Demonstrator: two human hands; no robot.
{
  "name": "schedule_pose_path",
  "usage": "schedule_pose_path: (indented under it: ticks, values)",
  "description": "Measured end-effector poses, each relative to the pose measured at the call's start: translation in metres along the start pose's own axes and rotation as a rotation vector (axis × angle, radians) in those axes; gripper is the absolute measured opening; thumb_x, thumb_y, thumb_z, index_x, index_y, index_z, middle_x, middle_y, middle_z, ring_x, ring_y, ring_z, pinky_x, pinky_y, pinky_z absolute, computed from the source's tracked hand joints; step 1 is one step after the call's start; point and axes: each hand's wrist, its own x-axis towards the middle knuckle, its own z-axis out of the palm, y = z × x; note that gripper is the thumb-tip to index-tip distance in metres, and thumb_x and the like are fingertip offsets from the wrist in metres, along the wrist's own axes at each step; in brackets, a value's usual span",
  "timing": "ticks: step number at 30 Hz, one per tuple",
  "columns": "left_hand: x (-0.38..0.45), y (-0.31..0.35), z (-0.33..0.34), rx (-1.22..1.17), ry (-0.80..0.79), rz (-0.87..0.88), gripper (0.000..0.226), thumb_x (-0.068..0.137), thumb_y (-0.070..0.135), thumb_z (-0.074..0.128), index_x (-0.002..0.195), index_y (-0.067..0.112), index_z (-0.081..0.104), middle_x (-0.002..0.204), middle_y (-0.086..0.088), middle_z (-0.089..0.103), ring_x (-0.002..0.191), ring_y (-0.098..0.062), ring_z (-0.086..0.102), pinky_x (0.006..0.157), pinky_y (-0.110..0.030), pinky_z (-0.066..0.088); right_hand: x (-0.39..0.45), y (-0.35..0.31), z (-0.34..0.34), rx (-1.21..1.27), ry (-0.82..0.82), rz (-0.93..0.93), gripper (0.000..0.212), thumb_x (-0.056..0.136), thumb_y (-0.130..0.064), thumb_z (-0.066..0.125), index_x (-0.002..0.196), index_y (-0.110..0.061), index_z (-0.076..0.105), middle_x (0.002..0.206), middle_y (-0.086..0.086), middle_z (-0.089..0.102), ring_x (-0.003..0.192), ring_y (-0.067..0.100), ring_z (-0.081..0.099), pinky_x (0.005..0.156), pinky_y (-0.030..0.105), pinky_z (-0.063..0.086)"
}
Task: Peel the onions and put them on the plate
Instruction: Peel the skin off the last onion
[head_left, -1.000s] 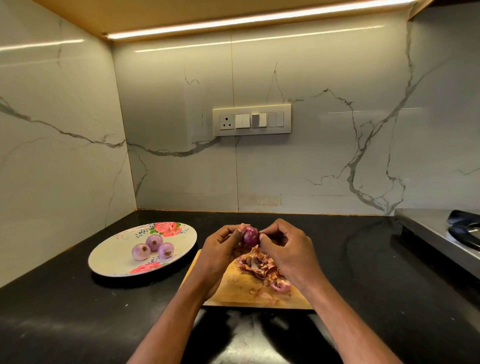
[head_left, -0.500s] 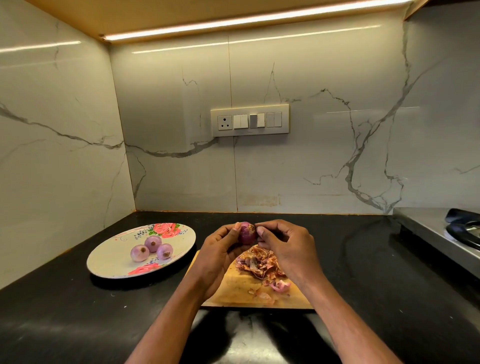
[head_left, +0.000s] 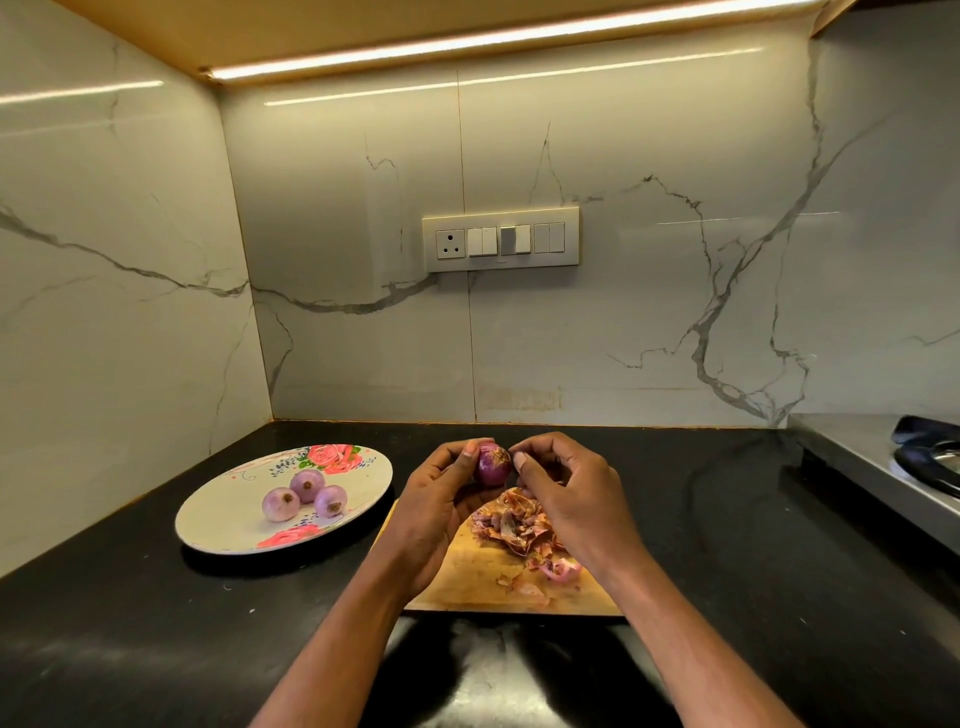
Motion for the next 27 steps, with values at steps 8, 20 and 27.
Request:
schedule_pose_path:
  ticks: [8,20,27]
  values:
    - [0.0027,-0.0036,-0.0036,0.037,-0.031,0.029,0.038,0.087,0.026,0.061,0.121,0.01,0.068,0.115,-0.015,0.071,0.11,-0.028,0.069,0.095,-0.039,0.056,-0.0007,0.0012,-0.0015,-0.195,-0.014,-0.144,0.02,0.091,-0.034,0.071,0.111,-0.03,0.074,0.098,-0.019,0.073,0.094,-0.004,0.067,0.083,0.017,0.057]
    - [0.0026,-0.0067,-0.0035,0.33,-0.015,0.157,0.037,0.084,0.03,0.069,0.12,0.018,0.068,0.109,-0.002,0.075,0.103,-0.017,0.072,0.094,-0.035,0.057,-0.0058,0.0007,-0.0018,-0.301,0.005,-0.191,0.011,0.092,-0.025,0.071,0.101,-0.023,0.077,0.087,-0.014,0.073,0.081,-0.002,0.067,0.07,0.009,0.053]
    - [0.0028,-0.0064,-0.0048,0.295,-0.024,0.141,0.038,0.085,0.034,0.065,0.12,0.018,0.069,0.111,-0.005,0.074,0.104,-0.019,0.071,0.09,-0.032,0.057,-0.0034,0.0003,-0.0007,-0.192,0.066,-0.115,0.005,0.09,-0.024,0.073,0.093,-0.024,0.077,0.08,-0.015,0.072,0.079,-0.002,0.068,0.071,0.014,0.057]
